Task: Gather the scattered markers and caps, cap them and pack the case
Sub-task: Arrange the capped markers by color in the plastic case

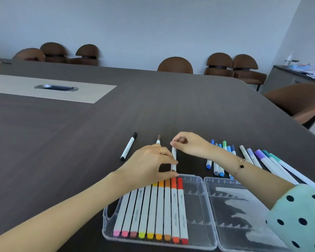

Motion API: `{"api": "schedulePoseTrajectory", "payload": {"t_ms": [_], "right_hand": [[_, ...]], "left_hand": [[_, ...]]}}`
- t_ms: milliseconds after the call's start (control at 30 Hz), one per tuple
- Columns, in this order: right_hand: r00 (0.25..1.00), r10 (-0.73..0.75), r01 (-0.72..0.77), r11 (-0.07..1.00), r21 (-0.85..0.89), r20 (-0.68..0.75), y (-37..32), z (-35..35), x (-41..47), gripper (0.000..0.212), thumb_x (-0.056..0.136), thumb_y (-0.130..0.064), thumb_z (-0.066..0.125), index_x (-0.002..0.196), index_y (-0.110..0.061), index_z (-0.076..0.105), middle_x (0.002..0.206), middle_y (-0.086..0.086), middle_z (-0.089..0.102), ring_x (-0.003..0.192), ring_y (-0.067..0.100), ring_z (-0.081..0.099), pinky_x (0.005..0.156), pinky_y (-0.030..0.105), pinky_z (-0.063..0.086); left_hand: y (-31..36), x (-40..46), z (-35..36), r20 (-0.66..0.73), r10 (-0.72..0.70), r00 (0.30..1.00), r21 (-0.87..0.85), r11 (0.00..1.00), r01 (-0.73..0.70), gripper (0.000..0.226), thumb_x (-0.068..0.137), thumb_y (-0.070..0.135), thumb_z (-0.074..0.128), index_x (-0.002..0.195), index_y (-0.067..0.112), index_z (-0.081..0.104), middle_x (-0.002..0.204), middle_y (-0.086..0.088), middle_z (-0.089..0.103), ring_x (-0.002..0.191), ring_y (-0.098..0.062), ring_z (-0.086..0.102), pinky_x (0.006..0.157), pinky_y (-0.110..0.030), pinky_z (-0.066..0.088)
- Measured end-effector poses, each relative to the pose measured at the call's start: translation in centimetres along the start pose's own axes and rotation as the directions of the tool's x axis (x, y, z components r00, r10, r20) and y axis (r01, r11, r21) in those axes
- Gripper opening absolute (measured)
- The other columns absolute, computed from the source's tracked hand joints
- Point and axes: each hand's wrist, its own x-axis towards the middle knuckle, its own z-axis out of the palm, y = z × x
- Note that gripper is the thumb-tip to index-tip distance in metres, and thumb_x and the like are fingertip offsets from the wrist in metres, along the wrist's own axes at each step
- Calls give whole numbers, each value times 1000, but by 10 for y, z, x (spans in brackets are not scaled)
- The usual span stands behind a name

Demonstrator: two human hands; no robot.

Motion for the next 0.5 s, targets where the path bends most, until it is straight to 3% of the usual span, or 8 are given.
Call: {"api": "schedulePoseTrajectory", "payload": {"t_ms": [100, 200, 333, 500], "right_hand": [[1000, -5, 5, 1000, 2, 19, -9, -5, -28, 24, 91, -40, 57, 103, -21, 65, 94, -6, 66, 83, 4, 57, 75, 20, 46], [1000, 1, -1, 1000, 13, 1, -18, -7, -57, 22, 90, -39, 59, 100, -21, 65, 94, -4, 66, 85, 6, 59, 79, 26, 49], [999, -15, 15, 1000, -6, 37, -25, -3, -90, 19, 90, -36, 59, 100, -20, 63, 91, -2, 65, 81, 12, 60, 79, 31, 51], [994, -87, 93, 990, -105, 62, -23, 8, -118, 12, 90, -29, 59, 101, -24, 62, 103, -5, 55, 97, 9, 53, 92, 31, 47]], "left_hand": [[27, -11, -1, -40, 67, 997, -4, 998, -67, 29, 82, 47, 65, 100, 26, 74, 100, 13, 69, 88, -7, 60, 73, -29, 54], [52, -24, -2, -73, 91, 993, -7, 996, -92, 27, 80, 47, 68, 96, 26, 75, 95, 13, 71, 84, -4, 61, 69, -23, 55], [77, -44, 1, -106, 100, 989, -32, 994, -104, 29, 77, 47, 69, 92, 24, 77, 90, 11, 72, 81, -5, 64, 71, -23, 54], [95, -65, 5, -48, 81, 996, -22, 996, -82, 33, 81, 52, 62, 95, 26, 76, 92, 11, 73, 87, -5, 64, 78, -21, 50]]}}
